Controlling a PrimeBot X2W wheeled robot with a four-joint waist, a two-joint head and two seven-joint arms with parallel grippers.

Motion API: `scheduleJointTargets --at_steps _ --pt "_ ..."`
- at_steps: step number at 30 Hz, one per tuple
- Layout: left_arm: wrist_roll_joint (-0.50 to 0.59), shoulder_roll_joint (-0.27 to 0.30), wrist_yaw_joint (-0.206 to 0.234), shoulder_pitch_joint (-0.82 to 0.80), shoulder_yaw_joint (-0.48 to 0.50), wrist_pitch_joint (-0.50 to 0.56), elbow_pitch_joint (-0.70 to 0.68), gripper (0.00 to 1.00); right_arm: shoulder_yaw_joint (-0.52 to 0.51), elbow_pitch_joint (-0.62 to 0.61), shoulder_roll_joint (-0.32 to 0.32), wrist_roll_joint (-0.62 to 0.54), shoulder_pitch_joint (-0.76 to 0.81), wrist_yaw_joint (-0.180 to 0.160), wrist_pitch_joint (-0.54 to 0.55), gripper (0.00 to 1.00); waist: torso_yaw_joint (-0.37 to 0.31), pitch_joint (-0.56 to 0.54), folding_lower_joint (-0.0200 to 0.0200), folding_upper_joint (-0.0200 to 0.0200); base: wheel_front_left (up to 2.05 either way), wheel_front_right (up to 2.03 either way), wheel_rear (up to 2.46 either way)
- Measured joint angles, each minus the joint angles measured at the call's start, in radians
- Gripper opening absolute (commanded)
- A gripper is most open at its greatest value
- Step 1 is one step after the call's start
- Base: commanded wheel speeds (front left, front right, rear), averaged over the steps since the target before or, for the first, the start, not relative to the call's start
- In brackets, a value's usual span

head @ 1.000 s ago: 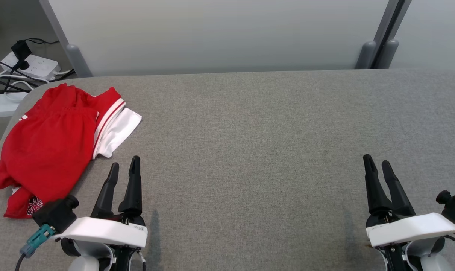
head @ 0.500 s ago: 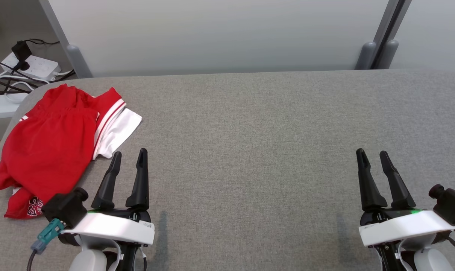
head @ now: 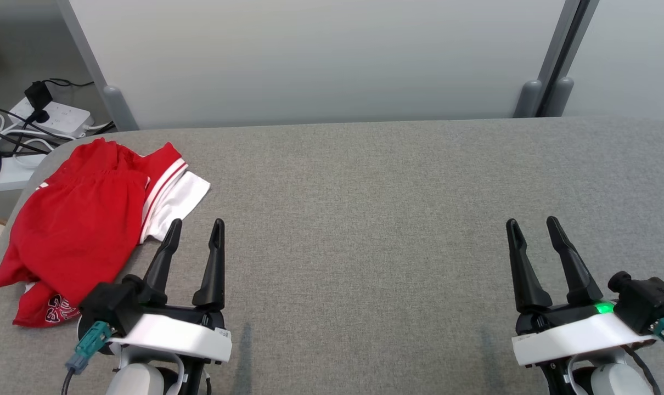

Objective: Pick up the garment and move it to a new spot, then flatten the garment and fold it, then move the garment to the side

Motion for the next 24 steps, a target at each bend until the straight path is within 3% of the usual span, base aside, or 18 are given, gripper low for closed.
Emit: scheduleJointTargets --at_steps 14,24 --pt "0.168 0.007 0.017 0.000 -0.010 -0.040 0.011 1.00 -0.031 0.004 0.002 -0.194 0.000 0.000 -0.042 1.00 0.000 -0.007 0.0000 0.0000 0.00 0.00 0.00" --pt "0.177 0.007 0.019 0.000 -0.009 -0.043 0.028 1.00 -0.039 0.009 0.008 -0.202 0.001 0.000 -0.042 1.00 0.002 -0.013 0.0000 0.0000 0.00 0.00 0.00"
